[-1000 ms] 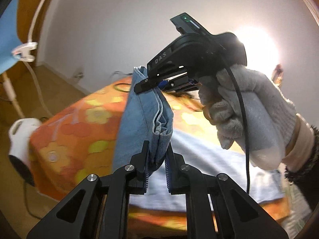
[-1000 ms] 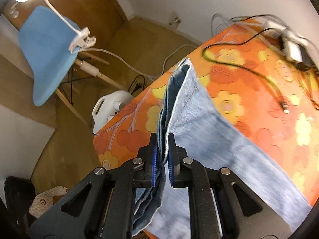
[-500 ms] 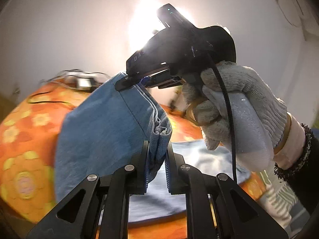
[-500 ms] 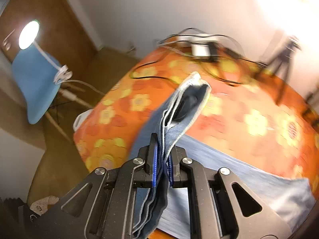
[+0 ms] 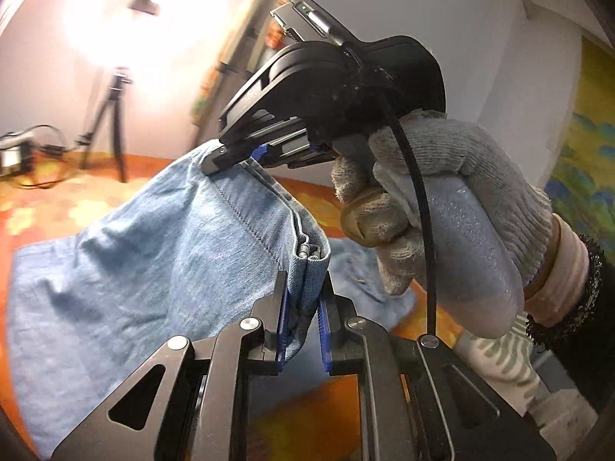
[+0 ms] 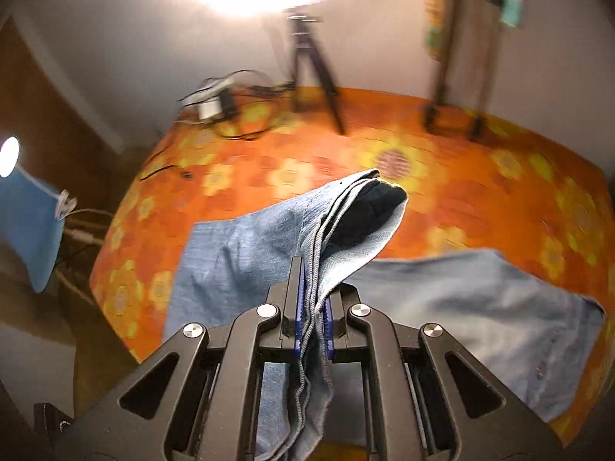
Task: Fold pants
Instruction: 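Lift the held edge with both grippers and fold it over the jeans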
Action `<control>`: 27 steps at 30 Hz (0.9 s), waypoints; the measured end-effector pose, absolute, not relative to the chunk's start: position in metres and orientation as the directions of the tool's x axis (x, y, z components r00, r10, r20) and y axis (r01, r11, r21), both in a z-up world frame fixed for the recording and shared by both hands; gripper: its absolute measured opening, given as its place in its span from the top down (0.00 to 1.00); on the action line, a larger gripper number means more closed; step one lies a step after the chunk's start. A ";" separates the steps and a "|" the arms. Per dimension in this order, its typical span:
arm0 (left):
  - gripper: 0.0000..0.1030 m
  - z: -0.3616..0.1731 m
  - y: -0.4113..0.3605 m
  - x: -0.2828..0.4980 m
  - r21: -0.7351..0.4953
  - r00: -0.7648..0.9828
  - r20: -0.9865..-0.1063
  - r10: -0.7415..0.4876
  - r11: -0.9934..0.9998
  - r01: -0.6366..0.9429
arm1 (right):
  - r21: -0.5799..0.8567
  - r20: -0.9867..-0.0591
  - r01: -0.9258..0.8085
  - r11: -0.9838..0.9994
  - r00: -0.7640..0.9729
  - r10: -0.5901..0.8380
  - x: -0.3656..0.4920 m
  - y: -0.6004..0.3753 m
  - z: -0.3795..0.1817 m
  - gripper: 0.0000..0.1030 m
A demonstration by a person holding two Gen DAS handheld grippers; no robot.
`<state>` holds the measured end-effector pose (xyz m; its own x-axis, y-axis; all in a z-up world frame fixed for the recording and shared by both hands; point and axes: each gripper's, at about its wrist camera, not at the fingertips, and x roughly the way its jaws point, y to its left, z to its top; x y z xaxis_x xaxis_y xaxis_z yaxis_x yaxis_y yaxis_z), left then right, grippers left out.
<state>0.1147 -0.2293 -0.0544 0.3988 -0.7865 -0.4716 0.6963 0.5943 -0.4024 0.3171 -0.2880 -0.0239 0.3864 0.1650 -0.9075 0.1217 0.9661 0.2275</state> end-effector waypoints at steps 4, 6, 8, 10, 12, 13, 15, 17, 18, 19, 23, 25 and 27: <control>0.88 -0.064 -0.270 0.110 -0.408 0.343 -0.486 -0.804 0.556 0.724 | 0.227 -0.910 0.176 0.958 0.388 0.144 0.297 -0.333 -0.029 0.92; 0.88 -0.070 -0.286 0.112 -0.413 0.317 -0.494 -0.809 0.540 0.734 | 0.229 -0.911 0.196 0.953 0.388 0.139 0.289 -0.351 -0.032 0.92; 0.88 -0.077 -0.301 0.118 -0.413 0.294 -0.503 -0.813 0.525 0.745 | 0.229 -0.913 0.218 0.949 0.386 0.132 0.279 -0.371 -0.036 0.92; 0.88 -0.078 -0.328 0.110 -0.409 0.274 -0.513 -0.814 0.512 0.755 | 0.226 -0.916 0.234 0.946 0.381 0.125 0.271 -0.389 -0.042 0.92; 0.88 -0.082 -0.343 0.110 -0.407 0.256 -0.521 -0.814 0.500 0.764 | 0.226 -0.919 0.255 0.940 0.376 0.119 0.262 -0.407 -0.048 0.92; 0.88 -0.082 -0.356 0.111 -0.407 0.248 -0.524 -0.815 0.495 0.767 | 0.229 -0.919 0.263 0.937 0.376 0.119 0.259 -0.414 -0.051 0.92; 0.88 -0.087 -0.372 0.111 -0.410 0.229 -0.530 -0.816 0.484 0.773 | 0.233 -0.919 0.279 0.932 0.377 0.117 0.251 -0.430 -0.055 0.92; 0.88 -0.092 -0.387 0.116 -0.409 0.213 -0.537 -0.816 0.472 0.781 | 0.235 -0.920 0.301 0.924 0.375 0.112 0.242 -0.447 -0.060 0.92; 0.88 -0.095 -0.394 0.118 -0.410 0.204 -0.540 -0.816 0.467 0.784 | 0.236 -0.921 0.312 0.920 0.375 0.109 0.238 -0.456 -0.063 0.92; 0.88 -0.096 -0.397 0.118 -0.409 0.199 -0.542 -0.816 0.463 0.786 | 0.236 -0.921 0.321 0.917 0.374 0.106 0.234 -0.462 -0.065 0.92; 0.88 -0.099 -0.429 0.130 -0.404 0.168 -0.554 -0.815 0.440 0.802 | 0.231 -0.924 0.350 0.908 0.371 0.091 0.218 -0.487 -0.072 0.92; 0.88 -0.101 -0.442 0.130 -0.405 0.156 -0.558 -0.815 0.432 0.806 | 0.222 -0.925 0.361 0.906 0.371 0.079 0.211 -0.498 -0.075 0.92; 0.88 -0.101 -0.454 0.137 -0.405 0.147 -0.560 -0.815 0.424 0.810 | 0.224 -0.925 0.375 0.900 0.372 0.075 0.205 -0.509 -0.078 0.92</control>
<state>0.1374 -0.4537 -0.1010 0.1468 -0.8153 -0.5602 0.8098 0.4243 -0.4052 0.2048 -0.5089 -0.0776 0.3723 0.0749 -0.9251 0.3750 0.8996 0.2238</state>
